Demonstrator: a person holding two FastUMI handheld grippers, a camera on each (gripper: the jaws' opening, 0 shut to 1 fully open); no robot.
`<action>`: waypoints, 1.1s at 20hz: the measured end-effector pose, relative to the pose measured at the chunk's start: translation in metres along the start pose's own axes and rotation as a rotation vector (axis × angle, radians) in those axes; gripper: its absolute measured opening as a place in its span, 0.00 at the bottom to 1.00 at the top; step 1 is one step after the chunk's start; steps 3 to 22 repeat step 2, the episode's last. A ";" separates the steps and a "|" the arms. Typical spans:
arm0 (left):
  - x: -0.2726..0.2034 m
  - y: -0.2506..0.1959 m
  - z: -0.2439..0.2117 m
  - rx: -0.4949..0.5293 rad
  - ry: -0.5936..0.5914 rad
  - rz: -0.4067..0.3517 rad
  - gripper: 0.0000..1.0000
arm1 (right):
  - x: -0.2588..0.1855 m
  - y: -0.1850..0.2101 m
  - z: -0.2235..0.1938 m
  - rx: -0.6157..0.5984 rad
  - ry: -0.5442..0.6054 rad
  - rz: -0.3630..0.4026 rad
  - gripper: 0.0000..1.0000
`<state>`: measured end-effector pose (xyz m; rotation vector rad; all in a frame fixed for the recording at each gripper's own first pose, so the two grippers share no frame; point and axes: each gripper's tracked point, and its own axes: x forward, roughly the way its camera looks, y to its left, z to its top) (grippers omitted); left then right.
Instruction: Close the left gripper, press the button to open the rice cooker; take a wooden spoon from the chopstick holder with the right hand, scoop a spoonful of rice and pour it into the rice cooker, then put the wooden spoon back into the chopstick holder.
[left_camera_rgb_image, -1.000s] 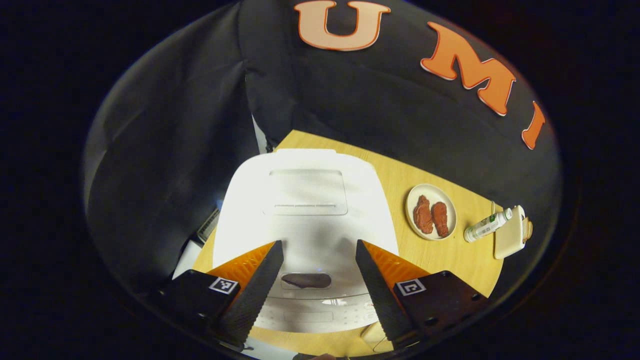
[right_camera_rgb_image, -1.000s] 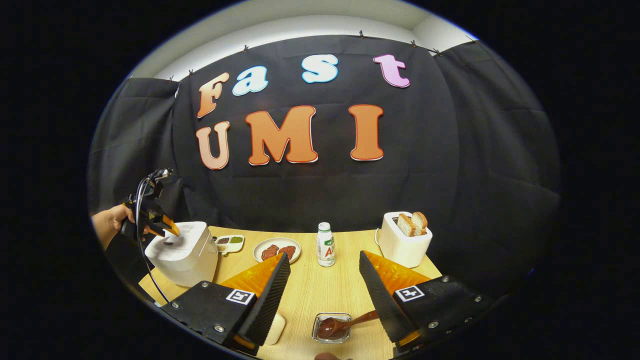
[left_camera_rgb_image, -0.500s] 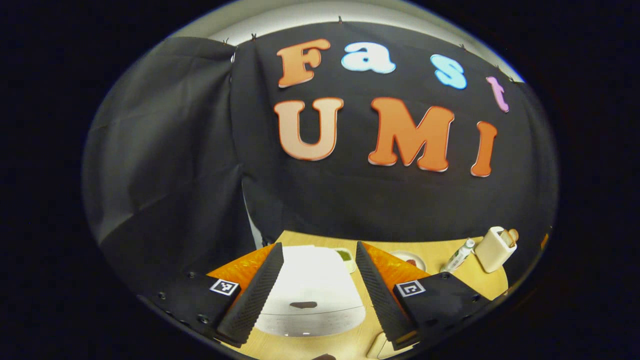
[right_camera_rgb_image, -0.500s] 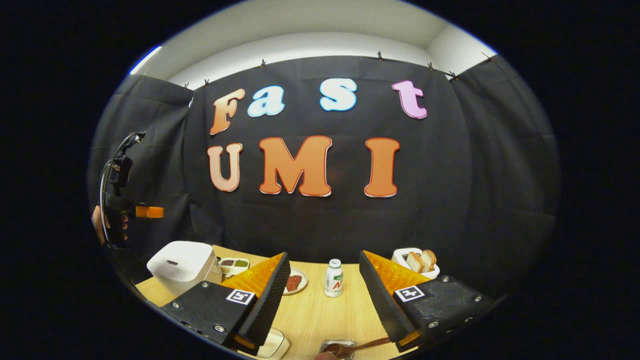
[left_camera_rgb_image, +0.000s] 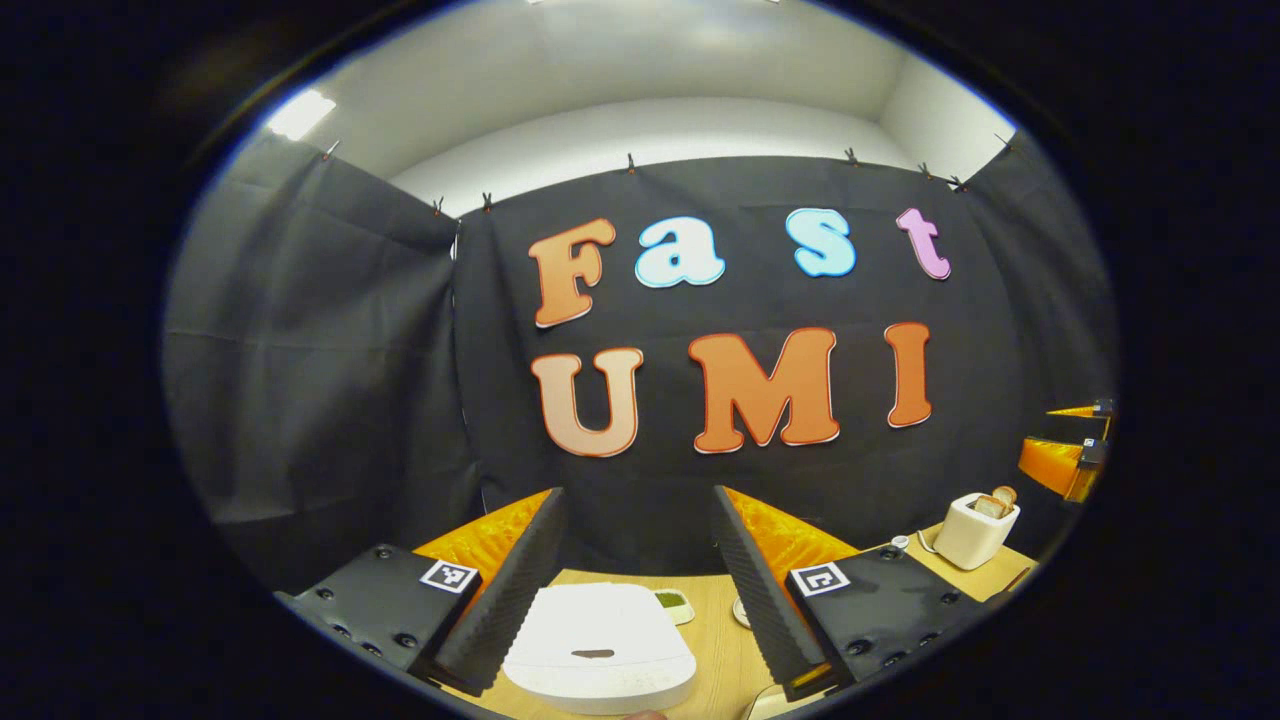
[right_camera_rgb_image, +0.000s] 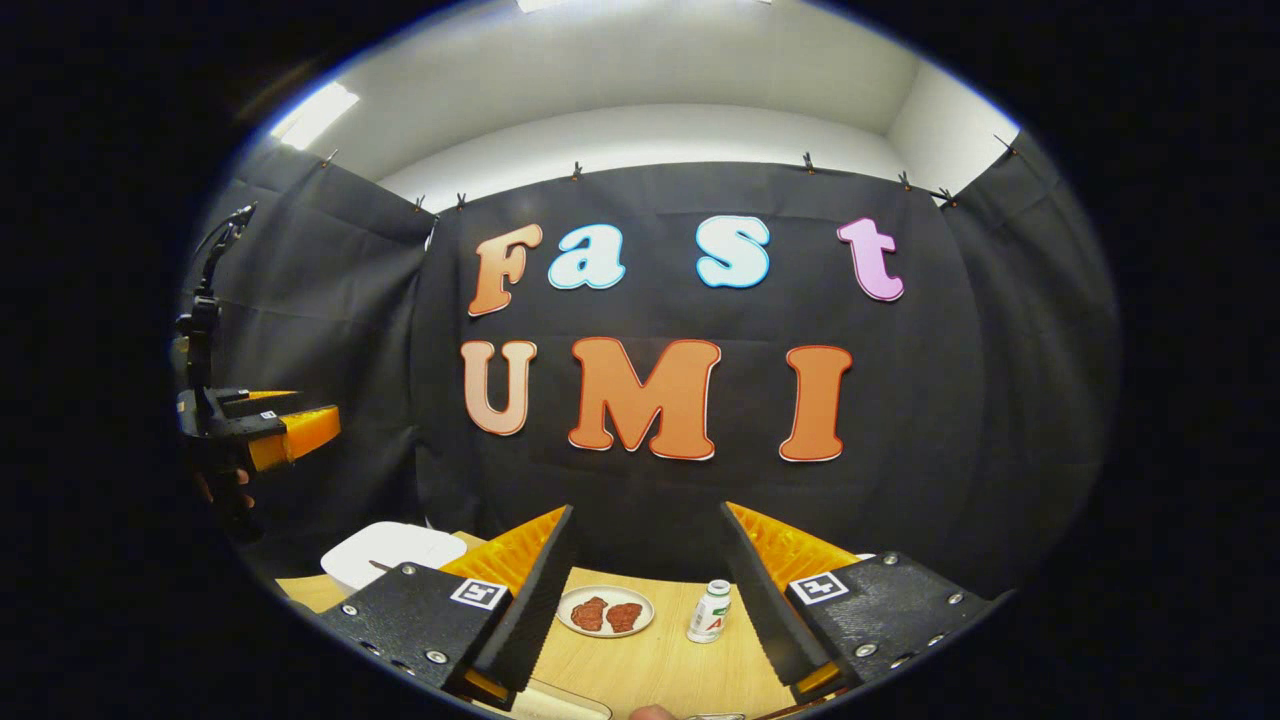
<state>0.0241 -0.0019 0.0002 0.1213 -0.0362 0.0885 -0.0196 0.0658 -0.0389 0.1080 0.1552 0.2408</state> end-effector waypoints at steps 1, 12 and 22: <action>-0.006 -0.007 0.003 -0.005 -0.018 -0.011 0.96 | -0.001 0.003 0.001 0.003 -0.005 0.009 0.87; -0.010 -0.014 0.003 -0.013 -0.027 -0.023 0.98 | 0.000 0.006 0.000 0.005 -0.003 0.009 0.87; -0.010 -0.014 0.003 -0.013 -0.027 -0.023 0.98 | 0.000 0.006 0.000 0.005 -0.003 0.009 0.87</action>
